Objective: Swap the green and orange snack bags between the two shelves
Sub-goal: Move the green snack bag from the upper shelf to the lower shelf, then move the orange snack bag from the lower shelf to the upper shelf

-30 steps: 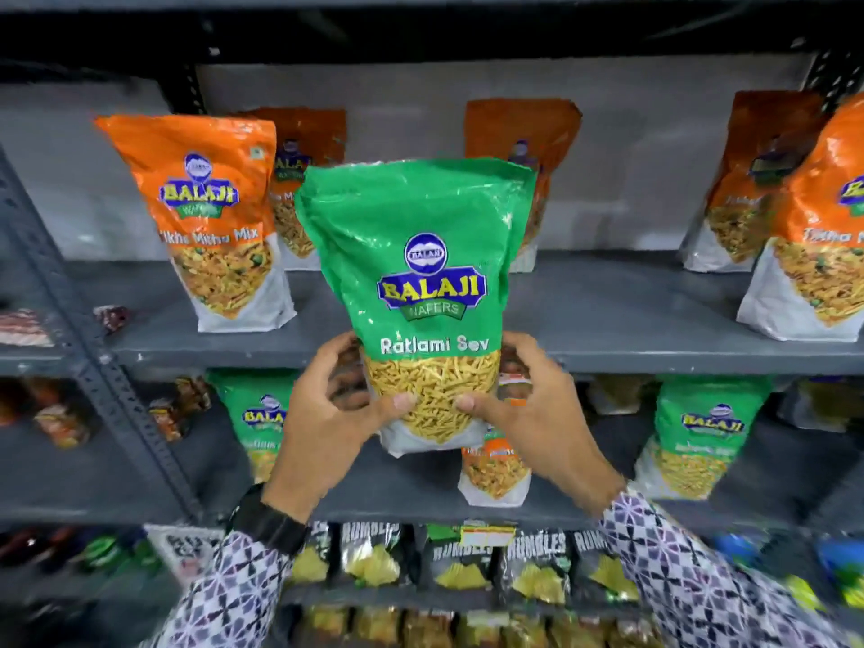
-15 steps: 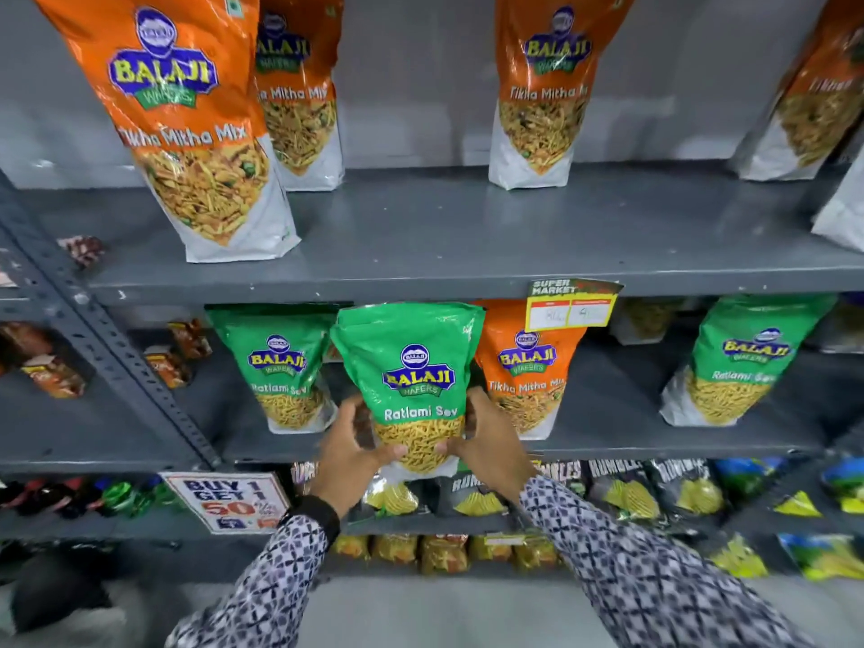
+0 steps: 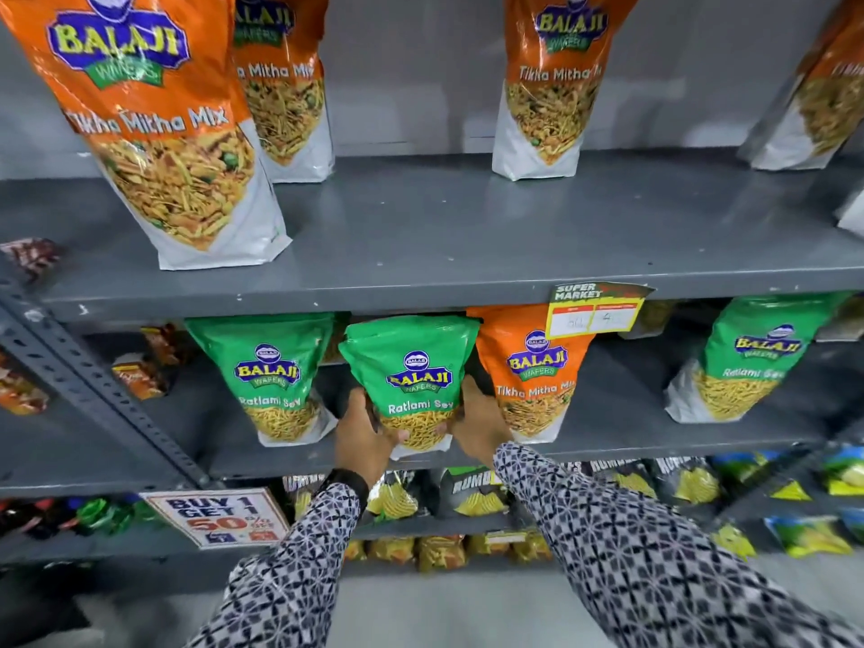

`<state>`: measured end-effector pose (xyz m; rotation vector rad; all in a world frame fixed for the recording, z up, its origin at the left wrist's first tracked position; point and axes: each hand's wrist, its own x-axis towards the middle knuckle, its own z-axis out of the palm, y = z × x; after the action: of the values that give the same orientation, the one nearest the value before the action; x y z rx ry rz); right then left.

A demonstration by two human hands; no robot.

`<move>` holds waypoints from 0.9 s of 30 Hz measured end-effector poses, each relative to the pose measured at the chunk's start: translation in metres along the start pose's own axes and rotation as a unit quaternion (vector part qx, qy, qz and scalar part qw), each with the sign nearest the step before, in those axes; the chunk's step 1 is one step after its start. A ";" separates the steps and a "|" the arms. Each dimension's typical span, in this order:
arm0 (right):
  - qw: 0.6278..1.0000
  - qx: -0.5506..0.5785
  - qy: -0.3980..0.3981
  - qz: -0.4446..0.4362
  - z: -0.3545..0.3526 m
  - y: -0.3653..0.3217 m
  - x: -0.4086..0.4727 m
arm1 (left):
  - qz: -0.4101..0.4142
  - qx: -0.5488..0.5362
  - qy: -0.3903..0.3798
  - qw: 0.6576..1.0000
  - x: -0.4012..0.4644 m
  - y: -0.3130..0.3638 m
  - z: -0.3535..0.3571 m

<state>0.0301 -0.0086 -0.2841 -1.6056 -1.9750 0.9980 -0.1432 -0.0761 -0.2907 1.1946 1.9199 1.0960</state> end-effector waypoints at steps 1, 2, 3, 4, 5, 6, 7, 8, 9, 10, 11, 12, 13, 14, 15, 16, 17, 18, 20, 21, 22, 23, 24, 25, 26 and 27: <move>1.000 0.000 0.000 -0.002 0.000 0.002 0.000 | 0.004 -0.005 0.000 1.000 0.000 -0.002 0.001; 1.000 0.006 -0.001 -0.005 0.000 0.003 0.000 | 0.003 -0.006 0.005 1.000 0.001 -0.006 0.002; 1.000 0.011 -0.002 -0.007 -0.002 0.004 -0.002 | -0.003 -0.011 0.012 1.000 0.001 -0.009 0.003; 1.000 0.023 -0.001 -0.011 -0.002 0.007 -0.002 | -0.020 -0.017 0.027 0.999 -0.002 -0.011 0.005; 0.999 0.041 0.004 -0.012 -0.003 0.009 -0.005 | -0.041 -0.026 0.048 0.998 -0.005 -0.014 0.008; 0.998 0.063 0.014 -0.010 -0.006 0.013 -0.008 | -0.060 -0.037 0.073 0.995 -0.009 -0.018 0.011; 0.996 0.082 0.023 -0.006 -0.010 0.017 -0.013 | -0.076 -0.048 0.100 0.991 -0.014 -0.022 0.017; 0.995 0.100 0.030 -0.003 -0.014 0.023 -0.018 | -0.093 -0.053 0.120 0.987 -0.020 -0.026 0.024; 0.993 0.112 0.035 0.001 -0.020 0.029 -0.024 | -0.108 -0.047 0.129 0.985 -0.026 -0.028 0.032; 0.991 0.126 0.047 0.004 -0.026 0.037 -0.029 | -0.112 -0.036 0.121 0.986 -0.033 -0.028 0.041; 0.988 0.136 0.069 0.007 -0.033 0.045 -0.035 | -0.109 -0.024 0.091 0.990 -0.038 -0.025 0.051; 0.985 0.139 0.102 0.009 -0.040 0.055 -0.039 | -0.105 -0.023 0.045 0.993 -0.042 -0.018 0.062; 0.982 0.127 0.142 0.012 -0.047 0.063 -0.043 | -0.098 -0.031 -0.012 0.995 -0.045 -0.007 0.072; 0.976 0.114 0.184 0.019 -0.056 0.072 -0.046 | -0.086 -0.038 -0.065 0.993 -0.046 0.006 0.082; 0.969 0.107 0.220 0.025 -0.065 0.080 -0.048 | -0.068 -0.042 -0.106 0.991 -0.046 0.019 0.092; 0.963 0.107 0.246 0.032 -0.075 0.086 -0.047 | -0.053 -0.046 -0.133 0.989 -0.044 0.032 0.102; 0.959 0.115 0.256 0.038 -0.085 0.090 -0.045 | -0.048 -0.053 -0.148 0.986 -0.041 0.044 0.112; 0.959 0.127 0.250 0.048 -0.094 0.094 -0.040 | -0.051 -0.058 -0.155 0.985 -0.037 0.055 0.119; 0.971 0.129 0.188 0.069 -0.110 0.098 -0.028 | -0.066 -0.049 -0.152 0.985 -0.023 0.067 0.132; 0.979 0.122 0.143 0.078 -0.116 0.099 -0.023 | -0.070 -0.036 -0.148 0.986 -0.016 0.070 0.136; 0.984 0.123 0.102 0.085 -0.120 0.100 -0.017 | -0.073 -0.025 -0.148 0.986 -0.008 0.069 0.140; 0.986 0.124 0.067 0.093 -0.123 0.102 -0.013 | -0.074 -0.013 -0.151 0.986 -0.002 0.069 0.143; 0.986 0.122 0.045 0.101 -0.124 0.104 -0.008 | -0.076 -0.001 -0.155 0.985 0.002 0.068 0.147; 0.988 0.108 0.034 0.109 -0.124 0.106 -0.004 | -0.080 0.010 -0.160 0.984 0.003 0.068 0.149; 0.989 0.093 0.033 0.112 -0.125 0.108 -0.001 | -0.082 0.013 -0.164 0.983 0.003 0.068 0.151; 0.990 0.078 0.037 0.114 -0.125 0.109 0.001 | -0.084 0.016 -0.163 0.983 0.002 0.068 0.154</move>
<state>0.1902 0.0360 -0.2823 -1.7801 -1.6488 1.1293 0.0104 -0.0078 -0.3027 1.1264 1.7505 0.7324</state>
